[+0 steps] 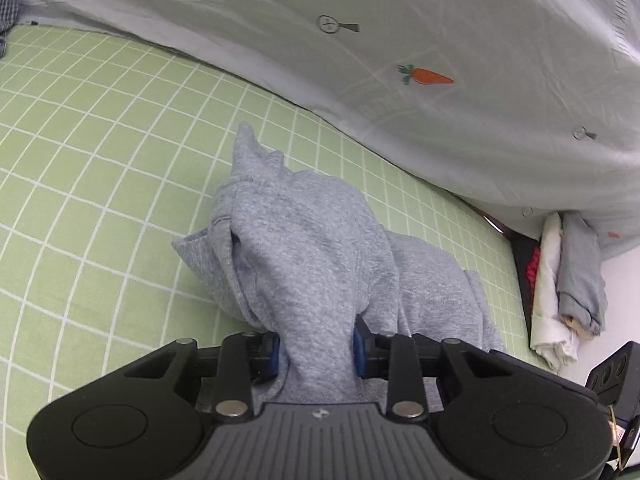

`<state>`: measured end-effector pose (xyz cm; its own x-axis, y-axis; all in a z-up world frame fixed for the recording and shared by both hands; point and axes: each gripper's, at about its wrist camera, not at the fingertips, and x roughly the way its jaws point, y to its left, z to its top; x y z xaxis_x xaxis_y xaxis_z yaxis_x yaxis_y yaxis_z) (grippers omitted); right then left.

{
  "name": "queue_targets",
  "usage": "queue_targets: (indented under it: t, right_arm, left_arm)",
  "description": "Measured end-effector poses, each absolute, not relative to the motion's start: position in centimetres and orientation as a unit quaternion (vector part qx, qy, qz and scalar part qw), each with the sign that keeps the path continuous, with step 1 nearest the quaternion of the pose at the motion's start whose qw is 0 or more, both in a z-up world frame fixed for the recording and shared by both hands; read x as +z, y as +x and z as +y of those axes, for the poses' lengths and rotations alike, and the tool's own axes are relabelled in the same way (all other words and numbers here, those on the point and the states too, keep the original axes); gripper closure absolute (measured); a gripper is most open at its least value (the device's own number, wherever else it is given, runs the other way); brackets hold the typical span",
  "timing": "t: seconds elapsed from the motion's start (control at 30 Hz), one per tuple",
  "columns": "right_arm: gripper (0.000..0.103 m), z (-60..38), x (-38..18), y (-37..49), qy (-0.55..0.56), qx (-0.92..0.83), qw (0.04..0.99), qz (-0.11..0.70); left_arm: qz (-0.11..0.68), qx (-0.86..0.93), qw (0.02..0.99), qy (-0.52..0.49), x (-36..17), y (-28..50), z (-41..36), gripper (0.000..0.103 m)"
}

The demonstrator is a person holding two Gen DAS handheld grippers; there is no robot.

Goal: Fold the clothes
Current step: 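Carry the hoodie with both grippers onto the folded clothes stack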

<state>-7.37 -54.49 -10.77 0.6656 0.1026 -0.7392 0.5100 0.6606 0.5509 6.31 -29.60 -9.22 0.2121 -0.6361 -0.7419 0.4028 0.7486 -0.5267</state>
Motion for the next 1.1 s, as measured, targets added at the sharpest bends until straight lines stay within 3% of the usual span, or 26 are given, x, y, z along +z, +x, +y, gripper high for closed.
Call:
queue_targets:
  t: [0.27,0.53,0.67,0.87,1.1]
  right_arm:
    - [0.053,-53.6,-6.9,-18.3,0.416,-0.208,0.820,0.333]
    - [0.053,-60.3,-5.1,-28.7,0.419,-0.263,0.825,0.273]
    - [0.053,-68.0,-4.0,-33.0,0.406,-0.254,0.840,0.254]
    - [0.053,-80.9,1.4,-34.9,0.303,-0.232,0.890,0.248]
    - [0.052,-95.3,8.0,-34.0,0.176,-0.218,0.939,0.202]
  left_arm:
    - [0.518,-0.436,0.733,-0.067,-6.1,0.0,-31.9,0.070]
    - [0.482,-0.492,0.724,-0.035,-3.5,-8.3,-41.7,0.070]
    - [0.467,-0.498,0.728,-0.058,-3.0,-12.6,-48.7,0.070]
    - [0.437,-0.499,0.741,-0.107,-0.4,-18.0,-60.8,0.070]
    - [0.361,-0.530,0.754,-0.144,4.4,-17.2,-74.1,0.069]
